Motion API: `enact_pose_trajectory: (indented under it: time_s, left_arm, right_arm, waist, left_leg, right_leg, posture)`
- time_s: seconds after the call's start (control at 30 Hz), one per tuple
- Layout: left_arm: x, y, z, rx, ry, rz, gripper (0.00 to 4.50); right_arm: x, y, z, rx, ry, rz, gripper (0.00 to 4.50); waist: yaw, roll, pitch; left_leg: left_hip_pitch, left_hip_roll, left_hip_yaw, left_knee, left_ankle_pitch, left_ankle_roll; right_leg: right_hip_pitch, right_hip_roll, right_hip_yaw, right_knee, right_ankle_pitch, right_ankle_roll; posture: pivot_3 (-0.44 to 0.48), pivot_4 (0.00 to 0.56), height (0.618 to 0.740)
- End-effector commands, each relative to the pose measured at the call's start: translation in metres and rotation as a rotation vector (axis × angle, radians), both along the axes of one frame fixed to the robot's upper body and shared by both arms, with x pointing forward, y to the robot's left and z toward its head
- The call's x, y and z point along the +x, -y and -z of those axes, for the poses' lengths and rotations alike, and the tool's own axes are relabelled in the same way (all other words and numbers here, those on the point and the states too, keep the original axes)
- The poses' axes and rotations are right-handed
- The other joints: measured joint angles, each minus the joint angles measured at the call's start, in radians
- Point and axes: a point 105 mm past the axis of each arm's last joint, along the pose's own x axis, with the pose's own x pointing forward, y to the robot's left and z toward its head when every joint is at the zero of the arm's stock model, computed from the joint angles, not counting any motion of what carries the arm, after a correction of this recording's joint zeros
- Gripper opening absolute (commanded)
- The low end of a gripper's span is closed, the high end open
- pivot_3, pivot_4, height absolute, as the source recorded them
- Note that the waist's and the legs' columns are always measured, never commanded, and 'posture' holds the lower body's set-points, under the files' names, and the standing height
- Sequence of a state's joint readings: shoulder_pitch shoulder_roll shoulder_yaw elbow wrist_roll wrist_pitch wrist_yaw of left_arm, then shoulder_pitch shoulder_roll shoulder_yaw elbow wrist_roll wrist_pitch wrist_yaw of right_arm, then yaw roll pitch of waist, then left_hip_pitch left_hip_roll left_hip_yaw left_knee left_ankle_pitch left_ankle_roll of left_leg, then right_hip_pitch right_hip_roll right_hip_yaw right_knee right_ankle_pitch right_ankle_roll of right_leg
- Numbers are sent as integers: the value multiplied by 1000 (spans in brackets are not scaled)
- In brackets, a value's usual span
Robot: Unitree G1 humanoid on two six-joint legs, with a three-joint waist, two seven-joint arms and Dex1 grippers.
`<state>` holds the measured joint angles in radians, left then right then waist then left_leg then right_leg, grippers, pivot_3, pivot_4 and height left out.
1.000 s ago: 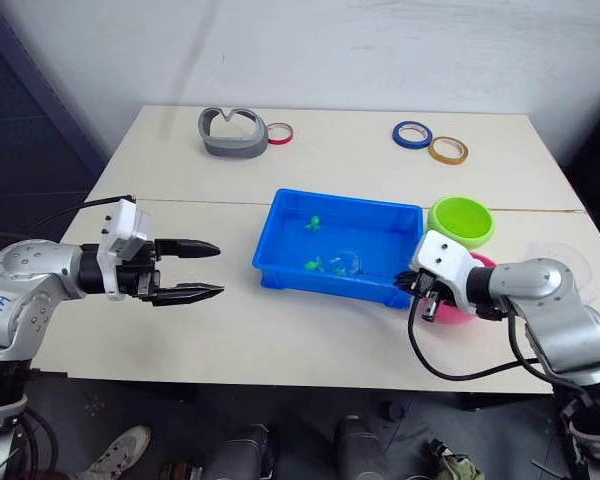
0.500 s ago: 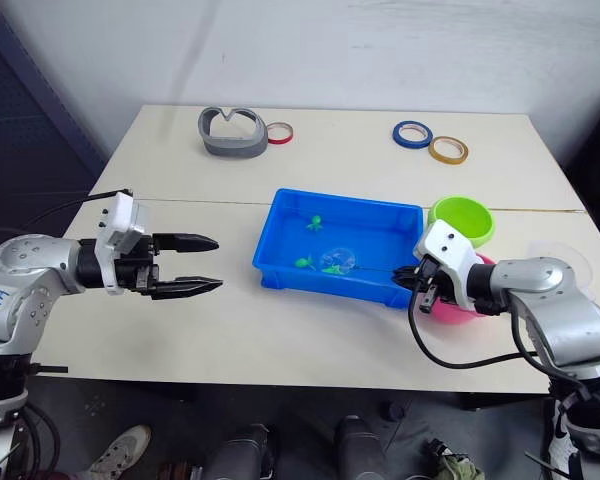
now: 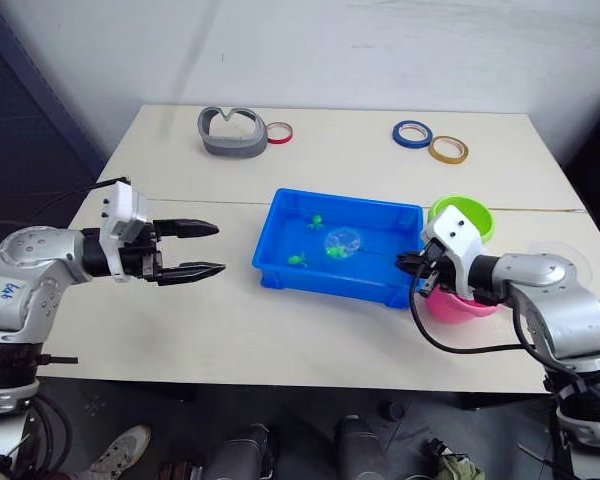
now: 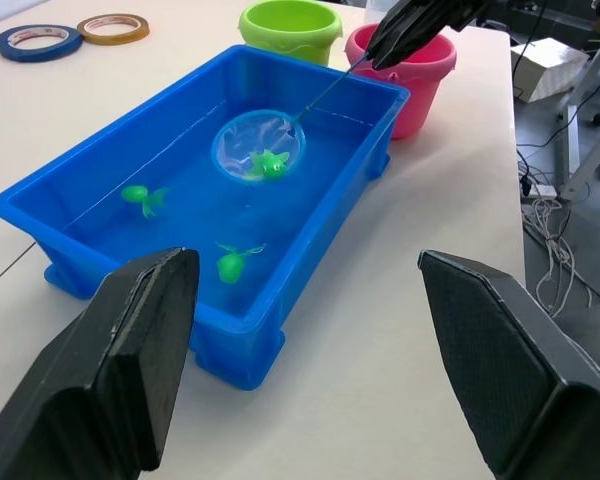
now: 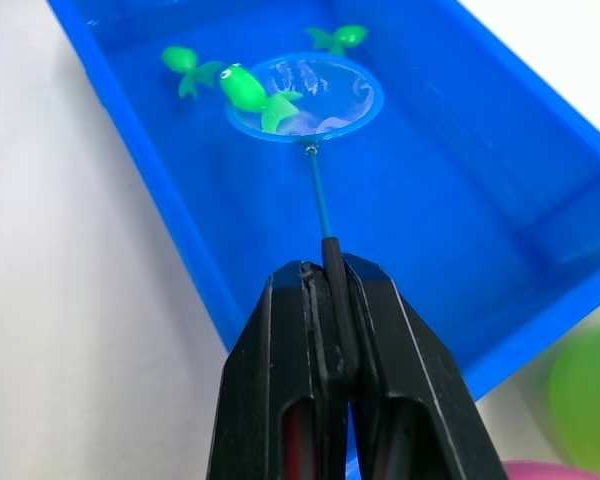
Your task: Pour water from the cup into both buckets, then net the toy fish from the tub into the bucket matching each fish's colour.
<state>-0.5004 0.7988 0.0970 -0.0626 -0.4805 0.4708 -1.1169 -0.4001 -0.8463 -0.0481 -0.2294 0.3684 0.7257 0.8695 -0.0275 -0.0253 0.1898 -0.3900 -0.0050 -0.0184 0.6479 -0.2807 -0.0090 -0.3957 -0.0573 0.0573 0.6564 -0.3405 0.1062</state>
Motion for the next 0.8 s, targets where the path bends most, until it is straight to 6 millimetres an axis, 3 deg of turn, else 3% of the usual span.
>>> enact_pose_trajectory:
  time_s: [0.03,0.37,0.8]
  left_arm:
    - [1,0,-11,3,48,9,3841]
    - [6,5,-13,-13,64,16,3841]
    - [33,32,-26,-84,138,90,3841]
  right_arm:
    - [-2,-1,-14,19,50,-2,0]
    - [-5,4,-24,61,72,35,0]
    - [-19,71,-63,118,206,325,0]
  waist:
    - [0,0,0]
    - [1,0,0]
    - [3,0,0]
  left_leg:
    - [0,0,0,0,0,0]
    - [0,0,0,0,0,0]
    - [-1,-1,0,0,0,0]
  right_leg:
    - [0,0,0,0,0,0]
    - [0,0,0,0,0,0]
    - [0,0,0,0,0,0]
  posture:
    - [0,150,740]
    - [0,150,740]
    - [0,150,740]
